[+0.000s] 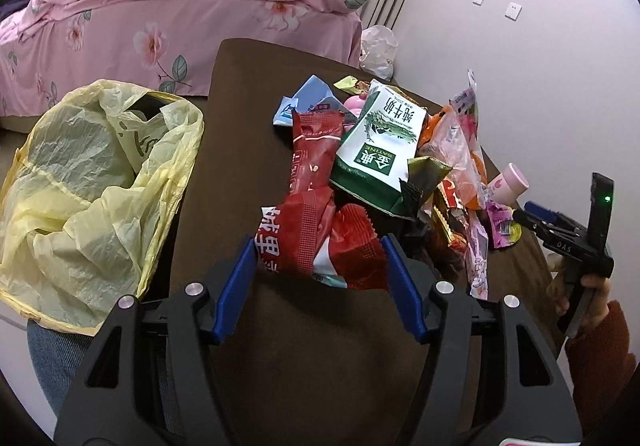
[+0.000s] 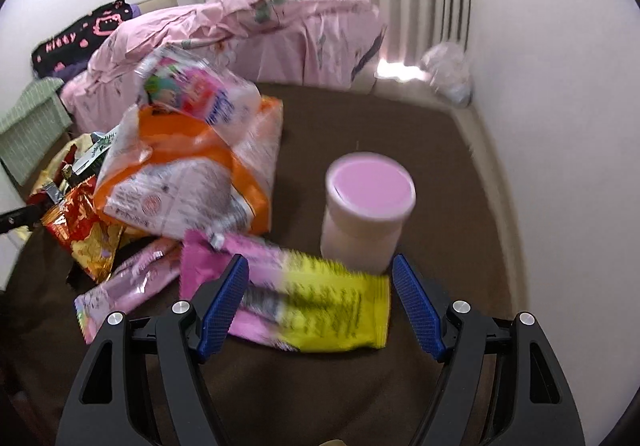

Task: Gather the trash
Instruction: 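Grasp the red wrapper with the left tool while the right tool grasps the pink-yellow wrapper, then carry both wrappers over the yellow trash bag and open both tools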

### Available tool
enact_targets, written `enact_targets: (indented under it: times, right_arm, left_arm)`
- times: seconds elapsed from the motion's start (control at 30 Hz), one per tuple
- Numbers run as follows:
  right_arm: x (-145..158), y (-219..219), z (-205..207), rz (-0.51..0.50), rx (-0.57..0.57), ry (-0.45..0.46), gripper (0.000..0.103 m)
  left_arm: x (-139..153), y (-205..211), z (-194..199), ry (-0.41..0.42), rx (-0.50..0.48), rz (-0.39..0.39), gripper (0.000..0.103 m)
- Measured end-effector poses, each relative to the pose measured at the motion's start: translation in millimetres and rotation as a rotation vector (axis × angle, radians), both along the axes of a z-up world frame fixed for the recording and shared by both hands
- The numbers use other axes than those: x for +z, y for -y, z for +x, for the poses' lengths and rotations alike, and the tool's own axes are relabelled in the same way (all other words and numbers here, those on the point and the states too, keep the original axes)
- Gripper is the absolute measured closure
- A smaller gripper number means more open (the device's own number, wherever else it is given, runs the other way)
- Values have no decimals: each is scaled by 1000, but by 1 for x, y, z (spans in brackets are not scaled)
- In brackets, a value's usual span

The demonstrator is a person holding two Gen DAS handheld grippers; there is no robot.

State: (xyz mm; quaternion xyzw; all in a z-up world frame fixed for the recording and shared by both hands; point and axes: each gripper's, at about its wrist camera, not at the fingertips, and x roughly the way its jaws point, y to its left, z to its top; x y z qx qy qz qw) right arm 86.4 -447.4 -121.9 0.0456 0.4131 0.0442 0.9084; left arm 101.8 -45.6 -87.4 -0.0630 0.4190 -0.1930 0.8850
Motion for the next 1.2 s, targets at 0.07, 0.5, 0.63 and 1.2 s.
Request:
enact_targets:
  times: [0.07, 0.5, 0.63, 1.2]
  right_arm:
    - [-10, 3, -4, 46, -3, -42, 32]
    - [33, -68, -69, 26, 255, 41, 32]
    - [31, -63, -44, -35, 216, 40, 32]
    - [7, -60, -66, 99, 187, -26, 81]
  left_arm:
    - [0, 2, -1, 5, -2, 7, 43]
    - [0, 0, -5, 4, 16, 9, 43]
    - [1, -2, -5, 6, 26, 10, 43]
    - [3, -2, -13, -5, -49, -35, 41]
